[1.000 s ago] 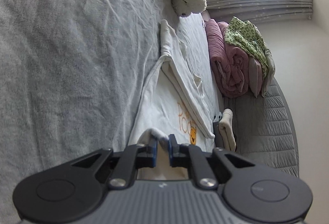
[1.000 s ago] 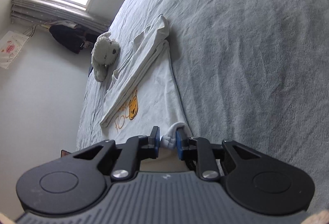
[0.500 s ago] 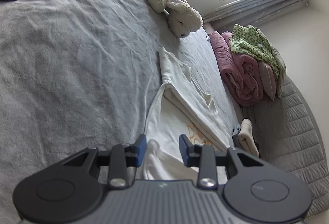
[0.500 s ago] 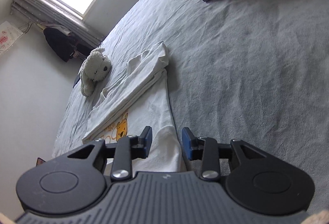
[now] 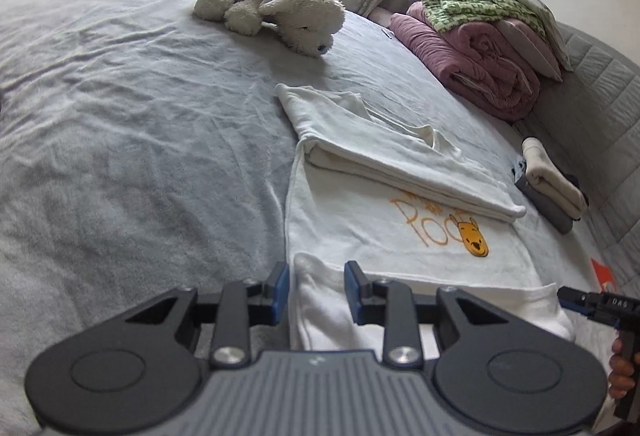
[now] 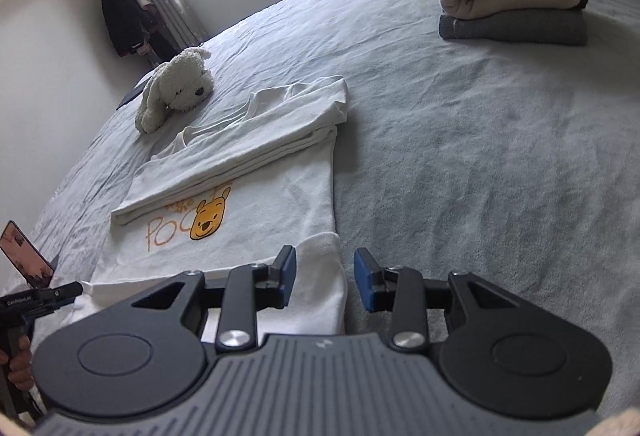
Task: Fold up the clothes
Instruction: 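Lift the hem with both tools and fold it toward the collar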
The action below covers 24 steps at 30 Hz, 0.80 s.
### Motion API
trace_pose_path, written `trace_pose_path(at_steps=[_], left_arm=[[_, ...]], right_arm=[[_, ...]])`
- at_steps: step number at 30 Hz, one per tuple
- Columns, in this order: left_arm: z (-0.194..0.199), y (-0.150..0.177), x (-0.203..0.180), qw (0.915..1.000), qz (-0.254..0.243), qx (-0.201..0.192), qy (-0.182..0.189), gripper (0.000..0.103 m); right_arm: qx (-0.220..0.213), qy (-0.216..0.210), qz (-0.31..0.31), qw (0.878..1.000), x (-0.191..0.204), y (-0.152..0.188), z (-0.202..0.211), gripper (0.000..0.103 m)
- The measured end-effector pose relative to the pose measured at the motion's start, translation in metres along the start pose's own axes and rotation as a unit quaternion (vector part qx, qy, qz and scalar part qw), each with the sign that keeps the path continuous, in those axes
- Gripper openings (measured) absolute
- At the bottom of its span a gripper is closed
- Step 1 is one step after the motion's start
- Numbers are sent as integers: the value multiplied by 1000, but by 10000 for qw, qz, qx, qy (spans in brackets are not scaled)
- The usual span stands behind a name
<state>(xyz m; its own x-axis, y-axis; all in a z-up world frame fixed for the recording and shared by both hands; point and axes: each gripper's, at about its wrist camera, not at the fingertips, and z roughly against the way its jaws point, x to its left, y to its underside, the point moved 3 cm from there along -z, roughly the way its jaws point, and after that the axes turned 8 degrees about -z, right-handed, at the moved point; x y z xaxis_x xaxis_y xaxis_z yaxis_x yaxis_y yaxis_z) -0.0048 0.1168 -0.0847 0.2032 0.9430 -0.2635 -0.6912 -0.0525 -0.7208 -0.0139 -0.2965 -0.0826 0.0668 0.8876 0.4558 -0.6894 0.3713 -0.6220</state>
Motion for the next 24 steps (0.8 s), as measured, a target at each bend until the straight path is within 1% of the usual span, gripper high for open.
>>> trace_pose_path(at_steps=[1, 2, 5, 6, 8, 12, 15, 18, 20, 21, 24], left_arm=[[0, 0, -4, 9999, -150, -17, -63, 24], [0, 1, -6, 9996, -246, -31, -107, 20], [2, 2, -10, 9988, -431, -87, -197, 12], [3, 3, -12, 9986, -468, -113, -221, 11], [5, 3, -14, 9982, -524, -152, -238, 9], [7, 6, -17, 9975, -635, -159, -281, 9], [5, 9, -17, 9973, -642, -64, -343, 9], [2, 9, -16, 9978, -550, 0, -358, 10], [1, 9, -15, 9979, -538, 6, -347, 12], [1, 9, -15, 9978, -563, 18, -346, 12], [-1, 11, -16, 9970, -682, 57, -352, 12]], right_arm=[[-46, 66, 139, 9999, 3, 1, -1, 37], [-69, 119, 284, 9995, 5, 2, -3, 37], [-110, 251, 702, 9972, 12, 8, -7, 37], [-132, 311, 859, 9957, 14, 10, -8, 35], [-195, 415, 1160, 9922, 20, 15, -10, 24], [-386, 576, 1720, 9827, 33, 23, -8, 17], [-387, 648, 1884, 9792, 36, 26, -7, 17], [-317, 706, 1878, 9792, 34, 27, -8, 19], [-281, 713, 1857, 9796, 33, 27, -10, 20], [-272, 714, 1865, 9795, 32, 27, -11, 21], [-276, 737, 1922, 9782, 33, 29, -14, 21]])
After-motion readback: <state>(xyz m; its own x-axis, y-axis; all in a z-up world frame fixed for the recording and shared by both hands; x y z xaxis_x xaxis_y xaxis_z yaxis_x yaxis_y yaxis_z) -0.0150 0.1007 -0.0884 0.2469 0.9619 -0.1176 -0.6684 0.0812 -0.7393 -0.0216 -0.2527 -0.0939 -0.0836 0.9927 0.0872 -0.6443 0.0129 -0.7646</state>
